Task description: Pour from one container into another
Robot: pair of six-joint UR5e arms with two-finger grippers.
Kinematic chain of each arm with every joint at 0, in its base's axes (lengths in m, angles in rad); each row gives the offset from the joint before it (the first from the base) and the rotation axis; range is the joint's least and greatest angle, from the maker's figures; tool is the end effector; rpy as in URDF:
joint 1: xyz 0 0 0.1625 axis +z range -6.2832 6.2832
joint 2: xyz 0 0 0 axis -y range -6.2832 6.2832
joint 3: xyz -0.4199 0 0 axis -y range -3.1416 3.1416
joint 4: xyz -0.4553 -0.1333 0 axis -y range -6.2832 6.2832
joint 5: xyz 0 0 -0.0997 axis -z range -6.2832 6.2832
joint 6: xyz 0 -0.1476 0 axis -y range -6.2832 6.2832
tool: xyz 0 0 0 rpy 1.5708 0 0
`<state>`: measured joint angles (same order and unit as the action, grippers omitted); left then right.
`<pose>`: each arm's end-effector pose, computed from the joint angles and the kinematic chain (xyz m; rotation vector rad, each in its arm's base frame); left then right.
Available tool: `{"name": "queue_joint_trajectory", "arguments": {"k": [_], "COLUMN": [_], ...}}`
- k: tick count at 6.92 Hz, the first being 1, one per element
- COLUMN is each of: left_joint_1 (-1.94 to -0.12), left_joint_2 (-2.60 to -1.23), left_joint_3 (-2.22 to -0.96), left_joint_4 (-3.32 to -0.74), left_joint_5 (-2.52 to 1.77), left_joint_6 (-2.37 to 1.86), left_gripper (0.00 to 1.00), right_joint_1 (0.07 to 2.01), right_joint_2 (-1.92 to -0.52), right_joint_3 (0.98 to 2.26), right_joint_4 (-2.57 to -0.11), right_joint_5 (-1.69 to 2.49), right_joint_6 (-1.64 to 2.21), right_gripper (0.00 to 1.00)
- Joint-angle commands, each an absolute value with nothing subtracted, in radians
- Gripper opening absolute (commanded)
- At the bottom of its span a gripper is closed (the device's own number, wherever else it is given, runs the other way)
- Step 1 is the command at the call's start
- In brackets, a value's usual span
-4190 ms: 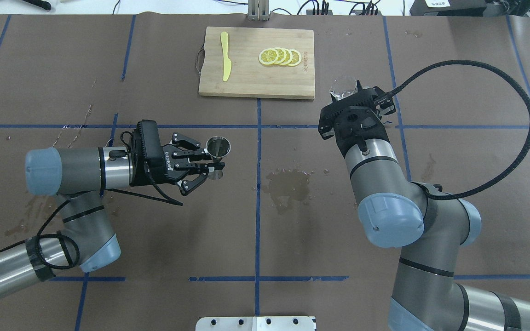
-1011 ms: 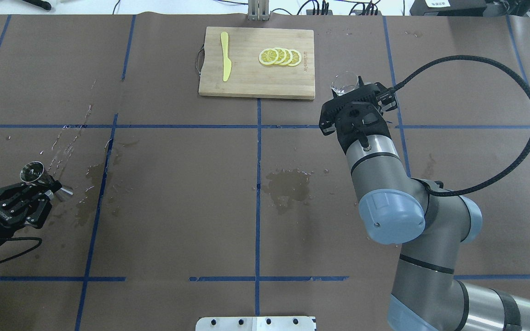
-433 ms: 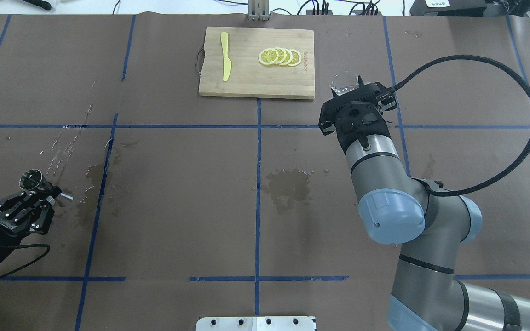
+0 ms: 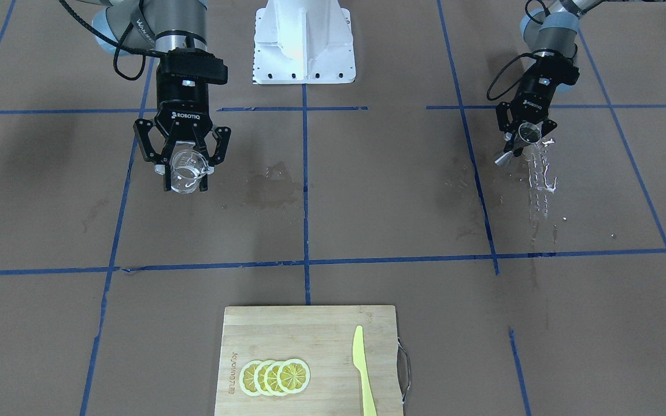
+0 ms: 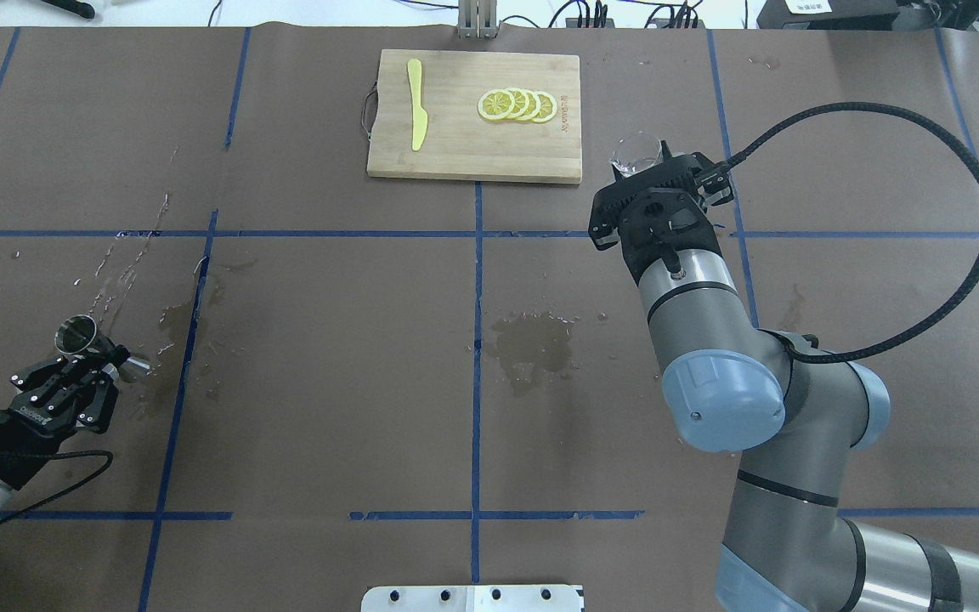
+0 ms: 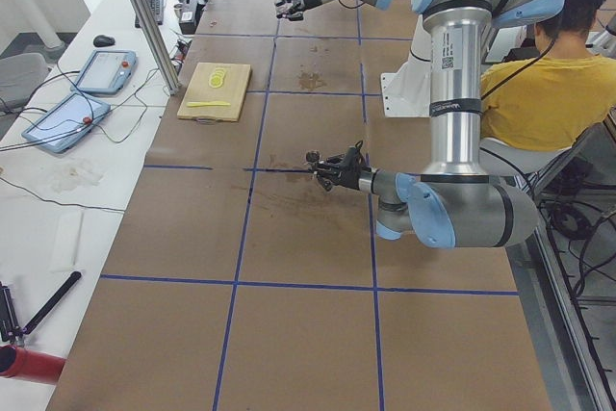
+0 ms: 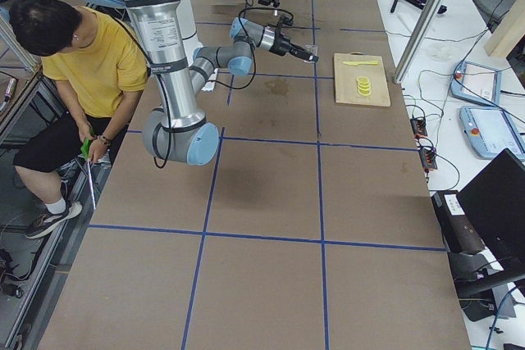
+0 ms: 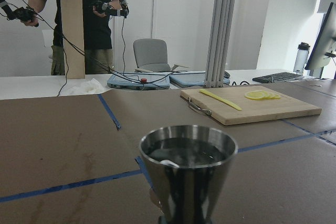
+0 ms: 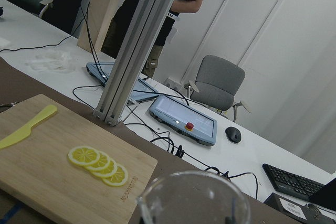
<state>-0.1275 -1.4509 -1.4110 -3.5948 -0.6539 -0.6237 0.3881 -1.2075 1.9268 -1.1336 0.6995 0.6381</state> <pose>0.4230 -0.3067 0.5914 1.3464 1.0036 -0.1830 -0.4796 -0.4621 0.2020 1.2538 -0.3753 0.0386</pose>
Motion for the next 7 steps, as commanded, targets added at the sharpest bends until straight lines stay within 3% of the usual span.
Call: {"name": "queue_joint_trajectory", "arguments": {"k": [1,7], "left_joint_1": [-0.127,-0.123], "left_joint_2": [-1.476,-1.495], "left_joint_3": [-1.39,-1.39], "left_joint_4": [-3.597,-3.602], "left_joint_5": [-0.655,-0.692], "left_joint_6": [-0.62,-0.592], "left_gripper": [0.0,0.0], "right_joint_1": [0.388,0.388], "right_joint_2": [-1.207,-1.209], "right_joint_3": [1.928,1.928], "right_joint_4": [-1.134,-1.134], "right_joint_5": [0.699,0.699], "right_joint_6": [0.638,0.637], "right_gripper": [0.0,0.0]}}
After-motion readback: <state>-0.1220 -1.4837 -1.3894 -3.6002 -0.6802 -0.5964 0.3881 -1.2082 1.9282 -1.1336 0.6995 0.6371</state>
